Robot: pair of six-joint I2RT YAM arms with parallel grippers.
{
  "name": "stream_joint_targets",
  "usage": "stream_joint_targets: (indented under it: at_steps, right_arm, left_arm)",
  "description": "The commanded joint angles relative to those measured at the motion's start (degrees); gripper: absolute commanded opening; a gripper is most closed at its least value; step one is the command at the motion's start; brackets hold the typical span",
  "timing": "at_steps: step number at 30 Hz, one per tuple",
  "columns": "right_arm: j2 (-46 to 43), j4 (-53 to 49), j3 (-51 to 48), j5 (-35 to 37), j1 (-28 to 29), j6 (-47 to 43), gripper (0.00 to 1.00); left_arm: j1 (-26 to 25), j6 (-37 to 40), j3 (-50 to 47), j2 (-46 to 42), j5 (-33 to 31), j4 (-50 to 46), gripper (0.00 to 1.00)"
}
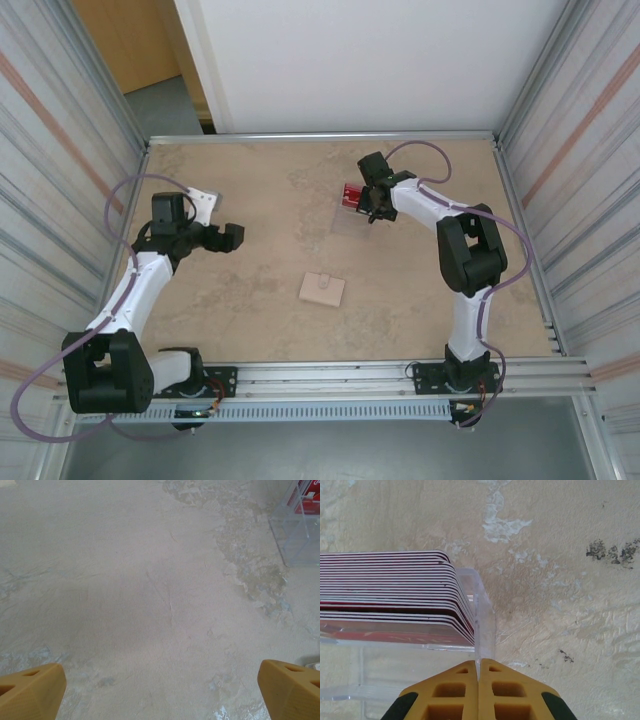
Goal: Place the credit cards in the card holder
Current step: Move the storage box to the center of the table.
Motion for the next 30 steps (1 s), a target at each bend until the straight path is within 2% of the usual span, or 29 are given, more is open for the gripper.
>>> stream_joint_targets:
  at_steps: [1, 7, 15, 23, 25, 30]
  right_arm:
    - [-2.19, -3.71, -0.69, 2.88, -0.33, 1.88, 0.00]
    - [-8.39, -6.42, -5.12, 5.16, -0.50, 3.11, 0.00]
    - [-19.37, -7.03, -17.93, 8.98, -0.44, 9.44, 0.00]
    - [-22.42, -7.06, -22.01, 8.42, 0.61, 14.39, 0.00]
    - [-22.77, -6.86, -22.42, 7.47, 0.60, 14.68, 0.04]
    - [-23.57, -6.69, -22.36, 4.97, 1.06, 15.36, 0.21]
  left_arm:
    - [0.25, -0.18, -0.83, -1.26, 1.63, 0.66, 0.99]
    - [0.29, -0.15, -1.04, -1.36, 1.72, 0.82, 0.99]
    - [-0.31, -0.02, -0.94, -0.46, 1.87, 0.48, 0.99]
    - [0.69, 0.38, -0.17, 0.14, 0.28, -0.52, 0.99]
    - [0.67, 0.29, -0.38, -0.08, 0.86, -0.48, 0.99]
    - [1.29, 0.58, 0.06, -0.24, 0.17, -0.90, 0.99]
